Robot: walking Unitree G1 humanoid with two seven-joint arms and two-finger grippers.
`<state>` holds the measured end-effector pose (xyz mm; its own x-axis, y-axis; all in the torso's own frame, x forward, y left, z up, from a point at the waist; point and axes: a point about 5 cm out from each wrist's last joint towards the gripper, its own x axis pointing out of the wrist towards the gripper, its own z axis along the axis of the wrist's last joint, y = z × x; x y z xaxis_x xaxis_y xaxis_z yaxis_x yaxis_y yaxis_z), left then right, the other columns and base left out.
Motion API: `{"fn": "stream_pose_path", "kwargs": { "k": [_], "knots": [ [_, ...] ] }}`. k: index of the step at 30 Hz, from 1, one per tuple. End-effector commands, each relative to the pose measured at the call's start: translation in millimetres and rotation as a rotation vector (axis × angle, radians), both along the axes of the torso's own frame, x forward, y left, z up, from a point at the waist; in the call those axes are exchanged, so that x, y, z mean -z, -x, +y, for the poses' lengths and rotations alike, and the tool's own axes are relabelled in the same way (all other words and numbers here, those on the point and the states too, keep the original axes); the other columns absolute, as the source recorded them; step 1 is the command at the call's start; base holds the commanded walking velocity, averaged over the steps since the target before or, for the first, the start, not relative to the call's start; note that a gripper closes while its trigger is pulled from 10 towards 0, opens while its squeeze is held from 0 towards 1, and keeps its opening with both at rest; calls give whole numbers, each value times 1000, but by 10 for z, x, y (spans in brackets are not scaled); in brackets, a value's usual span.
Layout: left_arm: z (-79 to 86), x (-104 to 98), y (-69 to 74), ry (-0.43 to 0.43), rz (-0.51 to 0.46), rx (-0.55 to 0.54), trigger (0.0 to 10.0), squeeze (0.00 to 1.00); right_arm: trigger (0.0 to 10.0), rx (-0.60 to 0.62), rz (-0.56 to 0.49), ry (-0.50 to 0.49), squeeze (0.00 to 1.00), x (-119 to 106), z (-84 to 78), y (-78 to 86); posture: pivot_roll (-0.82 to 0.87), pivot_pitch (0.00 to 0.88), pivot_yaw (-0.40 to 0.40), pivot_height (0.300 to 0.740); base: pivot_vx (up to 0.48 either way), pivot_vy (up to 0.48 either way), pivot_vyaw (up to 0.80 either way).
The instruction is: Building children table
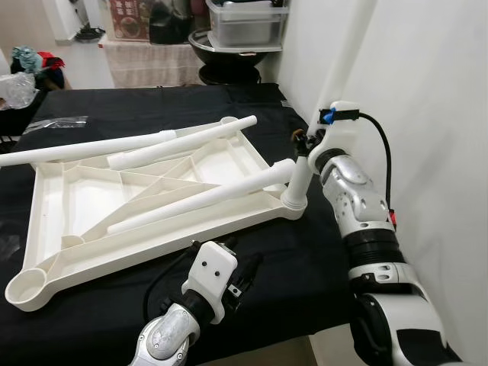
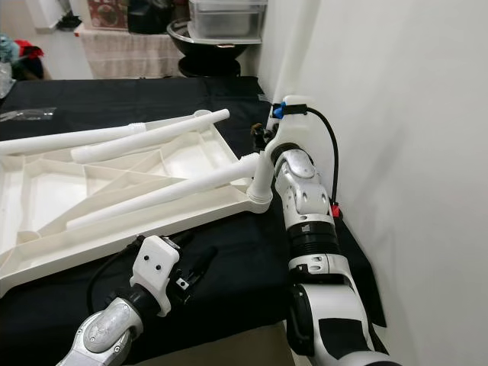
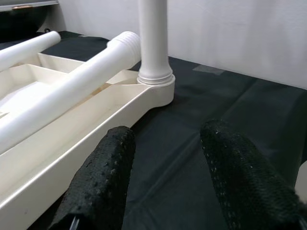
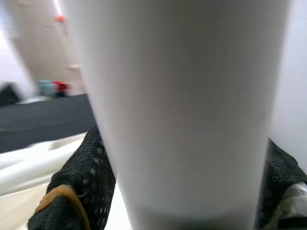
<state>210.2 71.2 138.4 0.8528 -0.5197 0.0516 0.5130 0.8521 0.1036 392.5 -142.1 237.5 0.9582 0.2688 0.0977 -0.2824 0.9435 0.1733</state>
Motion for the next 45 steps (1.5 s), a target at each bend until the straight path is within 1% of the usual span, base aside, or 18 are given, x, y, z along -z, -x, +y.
{"fn": "stream_pose_path", "kwargs": {
  "k": [1,2,3,8,10,20,21,22,23,29,32,34,36,37,39,40,41,45],
  "knots": [
    [7,27,11,-12,7,5,10000,0,10000,-265,-58,-16,0,-89,122,82,33,22,-71,740,0,0,0],
    [7,27,11,-12,7,5,10000,0,10000,-265,-58,-16,0,-89,122,82,33,22,-71,740,0,0,0],
    [10,24,7,-13,5,4,10000,0,10000,-620,-126,1,0,-111,172,297,37,22,-74,740,0,0,0],
    [12,22,6,-12,4,3,10000,0,10000,-801,-155,24,0,-98,175,437,37,22,-74,740,0,0,0],
    [13,18,7,-13,3,1,10000,0,10000,-1026,-135,25,0,-79,183,536,42,22,-77,740,0,0,0],
    [13,12,16,-13,2,1,10000,0,10000,-1179,-114,72,0,4,387,561,49,27,-79,740,0,0,0],
    [14,11,16,-12,2,1,10000,0,4471,-1152,-109,77,0,31,446,520,49,27,-79,740,0,0,0],
    [14,10,16,-12,1,1,10000,0,0,-1145,-108,76,0,36,459,510,49,27,-79,740,0,0,0],
    [14,10,16,-12,1,1,10000,0,0,-1145,-108,76,0,36,459,510,49,27,-79,740,0,0,0],
    [32,0,16,-11,-3,-13,10000,0,0,-928,-123,96,0,41,487,324,52,29,-80,740,0,0,0],
    [74,-20,-9,-13,-26,-67,10000,0,0,-671,-72,113,0,63,362,154,48,30,-82,740,0,0,0],
    [74,-20,-9,-13,-26,-67,10000,0,0,-671,-72,113,0,63,362,154,48,30,-82,740,0,0,0],
    [131,-39,-45,-24,-52,-125,10000,0,0,-288,50,141,0,153,158,-47,43,32,-81,740,0,0,0],
    [131,-39,-45,-24,-52,-125,10000,0,0,-288,50,141,0,153,158,-47,43,32,-81,740,0,0,0],
    [168,-59,-64,-32,-73,-163,10000,0,0,100,155,162,0,268,-138,-135,42,31,-80,740,0,0,0],
    [168,-59,-64,-32,-73,-163,10000,0,0,100,155,162,0,268,-138,-135,42,31,-80,740,0,0,0],
    [176,-73,-70,-32,-82,-174,10000,0,0,422,218,110,0,373,-400,-86,43,31,-79,740,0,0,0],
    [176,-78,-71,-32,-85,-176,10000,0,0,518,234,85,0,406,-470,-52,43,31,-79,740,0,0,0]
  ]
}}
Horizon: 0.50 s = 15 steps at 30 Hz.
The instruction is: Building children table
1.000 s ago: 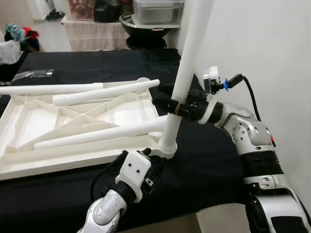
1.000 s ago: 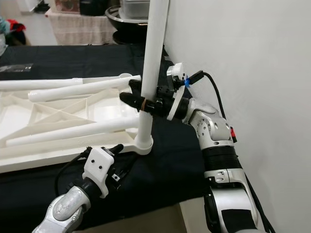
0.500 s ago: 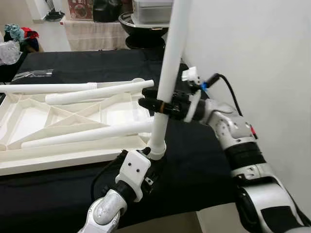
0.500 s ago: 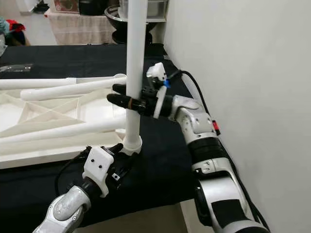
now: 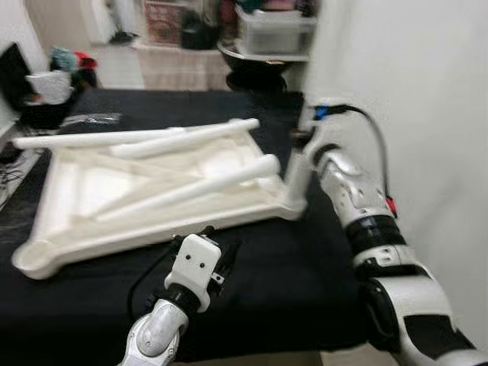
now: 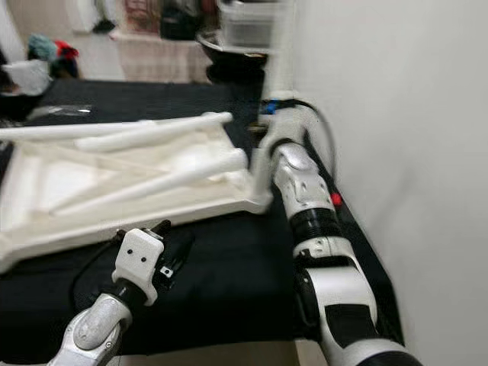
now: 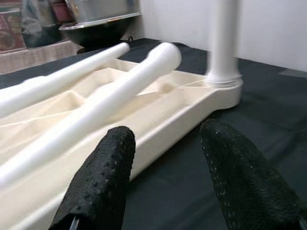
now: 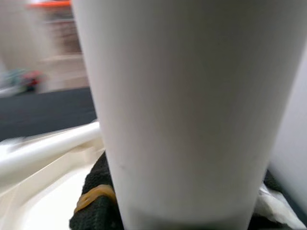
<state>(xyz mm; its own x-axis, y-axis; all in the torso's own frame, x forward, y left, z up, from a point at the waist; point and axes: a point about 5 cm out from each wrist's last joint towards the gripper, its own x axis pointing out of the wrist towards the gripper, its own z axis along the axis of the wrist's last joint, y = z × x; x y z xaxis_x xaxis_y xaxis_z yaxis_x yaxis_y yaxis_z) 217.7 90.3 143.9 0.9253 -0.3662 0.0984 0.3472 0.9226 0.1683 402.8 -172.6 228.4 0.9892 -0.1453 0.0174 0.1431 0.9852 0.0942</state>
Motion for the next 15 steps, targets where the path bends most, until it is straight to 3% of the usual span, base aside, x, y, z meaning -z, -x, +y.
{"fn": "stream_pose_path", "kwargs": {
  "k": [1,4,5,6,8,9,12,13,15],
  "knots": [
    [-19,-27,3,5,-16,-1,10000,0,0,193,148,-51,0,337,-197,92,44,31,-78,740,0,0,0],
    [-24,-30,5,4,-16,0,10000,0,0,253,123,-89,0,293,-57,159,43,33,-77,740,0,0,0],
    [-24,-30,5,4,-16,0,10000,0,0,253,123,-89,0,293,-57,159,43,33,-77,740,0,0,0],
    [-31,-33,8,4,-17,2,10000,0,745,232,107,-119,0,246,57,165,42,33,-77,740,0,0,0],
    [-36,-35,10,4,-17,3,10000,0,745,210,97,-138,0,212,133,163,42,33,-77,740,0,0,0],
    [-40,-37,11,4,-18,4,10000,0,10000,162,72,-119,0,151,207,142,43,32,-78,740,0,0,0],
    [-46,-38,11,5,-19,5,10000,0,10000,125,34,-110,0,91,276,118,40,31,-76,740,0,0,0],
    [-52,-39,9,6,-20,7,10000,0,10000,89,-22,-72,1000,28,315,103,39,30,-77,740,0,0,0],
    [-66,-42,7,7,-22,9,10000,0,10000,63,-69,-35,1000,-14,307,91,39,29,-80,740,0,0,0]
  ]
}}
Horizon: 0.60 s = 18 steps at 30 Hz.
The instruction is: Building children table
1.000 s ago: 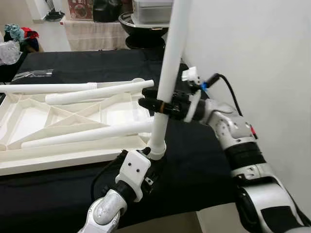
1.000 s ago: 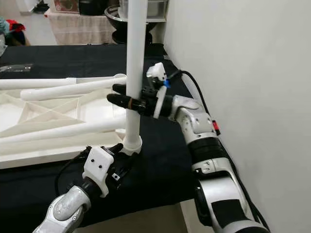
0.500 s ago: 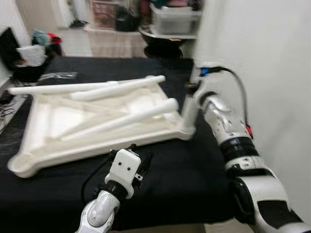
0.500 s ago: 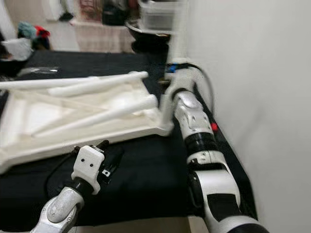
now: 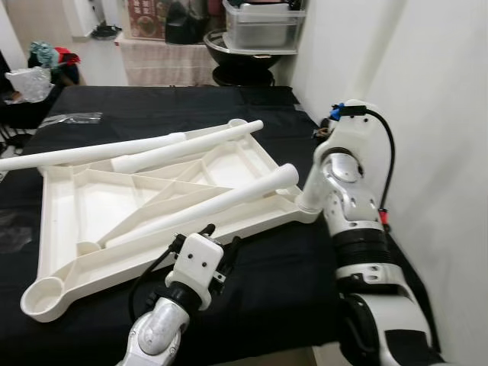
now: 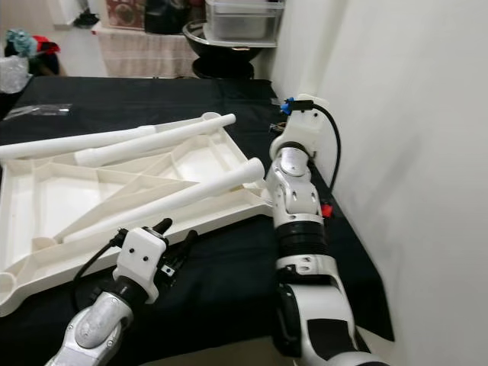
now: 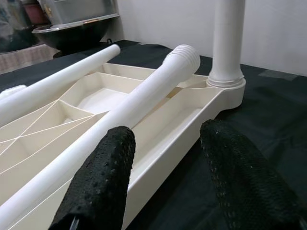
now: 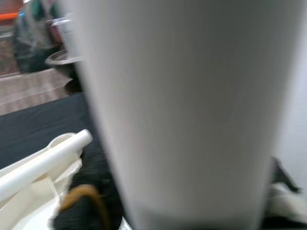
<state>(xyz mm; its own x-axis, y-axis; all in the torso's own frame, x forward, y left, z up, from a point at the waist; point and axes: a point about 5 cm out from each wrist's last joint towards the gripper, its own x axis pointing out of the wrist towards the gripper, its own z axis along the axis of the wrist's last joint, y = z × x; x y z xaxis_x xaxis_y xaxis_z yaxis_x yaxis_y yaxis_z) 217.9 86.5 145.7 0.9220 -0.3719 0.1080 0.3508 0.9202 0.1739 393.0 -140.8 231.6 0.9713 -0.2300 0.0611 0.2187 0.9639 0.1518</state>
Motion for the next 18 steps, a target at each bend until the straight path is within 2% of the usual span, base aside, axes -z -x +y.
{"fn": "stream_pose_path", "kwargs": {
  "k": [1,4,6,7,8,9,10,11,12,14,16,18],
  "knots": [
    [-27,-24,9,9,-10,3,10000,0,10000,-21,-15,15,1000,18,-11,-7,39,29,-80,740,0,0,0],
    [-30,-25,8,9,-11,3,10000,0,10000,-20,-21,28,1000,16,-39,-9,39,29,-80,740,0,0,0],
    [-30,-26,7,9,-11,3,10000,0,10000,-47,-29,67,1000,-2,-164,-20,35,29,-77,740,0,0,0],
    [-30,-26,7,9,-11,3,10000,0,10000,-47,-29,67,1000,-2,-164,-20,35,29,-77,740,0,0,0],
    [-30,-26,8,9,-10,4,10000,0,10000,-161,-23,52,0,-8,-158,-27,36,27,-76,740,0,0,0],
    [-30,-26,8,9,-10,4,10000,0,10000,-161,-23,52,0,-8,-158,-27,36,27,-76,740,0,0,0],
    [-30,-24,8,8,-9,6,10000,0,10000,-322,-3,41,0,3,-129,-26,34,25,-73,740,0,0,0],
    [-30,-24,8,8,-9,6,10000,0,10000,-322,-3,41,0,3,-129,-26,34,25,-73,740,0,0,0],
    [-32,-24,8,8,-9,7,10000,0,10000,-503,8,4,0,10,-84,2,33,23,-72,740,0,0,0],
    [-32,-24,8,8,-9,7,10000,0,10000,-503,8,4,0,10,-84,2,33,23,-72,740,0,0,0],
    [-36,-27,6,5,-11,11,10000,0,10000,-958,-31,49,0,-16,-62,230,36,22,-72,740,0,0,0],
    [-36,-27,6,5,-11,11,10000,0,10000,-958,-31,49,0,-16,-62,230,36,22,-72,740,0,0,0]
  ]
}}
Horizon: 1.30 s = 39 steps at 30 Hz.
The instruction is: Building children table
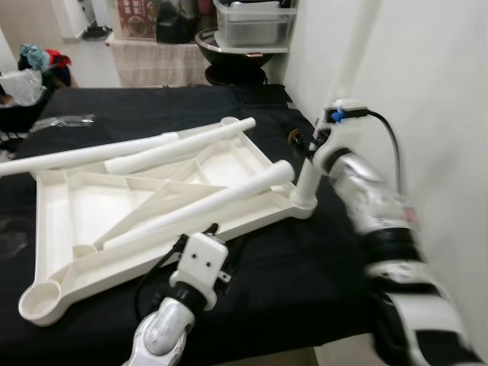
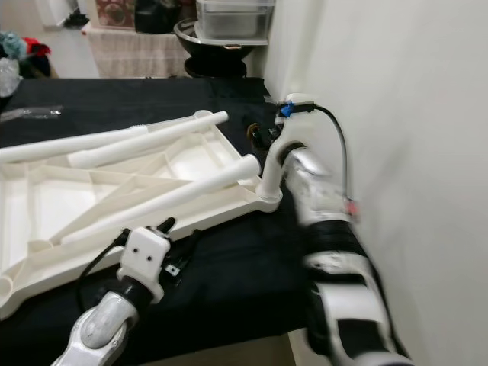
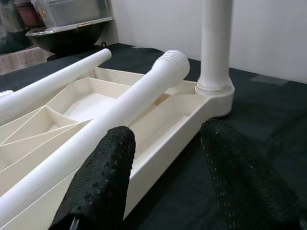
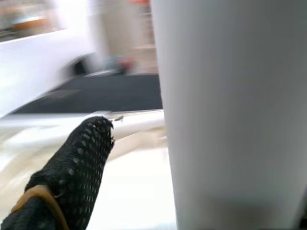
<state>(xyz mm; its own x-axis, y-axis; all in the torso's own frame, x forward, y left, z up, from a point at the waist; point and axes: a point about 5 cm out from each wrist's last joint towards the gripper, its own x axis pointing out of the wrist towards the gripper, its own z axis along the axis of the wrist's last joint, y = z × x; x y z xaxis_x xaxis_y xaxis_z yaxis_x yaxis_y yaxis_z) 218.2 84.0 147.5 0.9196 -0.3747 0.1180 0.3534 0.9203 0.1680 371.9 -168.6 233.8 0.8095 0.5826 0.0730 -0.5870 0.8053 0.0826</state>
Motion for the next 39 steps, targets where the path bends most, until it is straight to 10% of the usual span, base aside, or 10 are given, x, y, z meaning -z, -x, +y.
{"fn": "stream_pose_path", "kwargs": {
  "k": [1,7,16,17,18,19,29,33,37,39],
  "knots": [
    [-12,-10,8,-4,-4,8,10000,0,10000,-296,-21,-7,0,-5,211,151,41,17,-73,740,0,0,0],
    [-6,-14,8,-4,-6,11,10000,0,10000,-658,-26,-52,0,-60,237,373,45,15,-72,740,0,0,0],
    [-40,-38,11,11,-5,41,10000,0,10000,-739,-30,2,0,1,494,260,54,29,-73,740,0,0,0],
    [-43,-42,14,12,-6,43,10000,0,3529,-745,-28,18,0,24,537,245,54,27,-77,740,0,0,0],
    [-43,-42,14,12,-6,43,10000,0,3529,-745,-28,18,0,24,537,245,54,27,-77,740,0,0,0],
    [-38,-51,11,12,-8,40,10000,0,0,-742,-30,29,0,40,573,237,59,24,-81,740,0,0,0],
    [-38,-43,-8,12,-9,40,10000,0,0,-636,-74,63,0,52,499,212,49,29,-73,740,0,0,0],
    [-43,-44,-18,12,-9,43,10000,0,0,-333,-78,51,0,16,432,9,42,32,-70,740,0,0,0],
    [-52,-32,-21,12,-6,46,10000,0,0,783,143,23,0,253,-281,-269,33,32,-65,740,0,0,0],
    [-52,-32,-21,12,-6,46,10000,0,0,783,143,23,0,253,-281,-269,33,32,-65,740,0,0,0]
  ]
}}
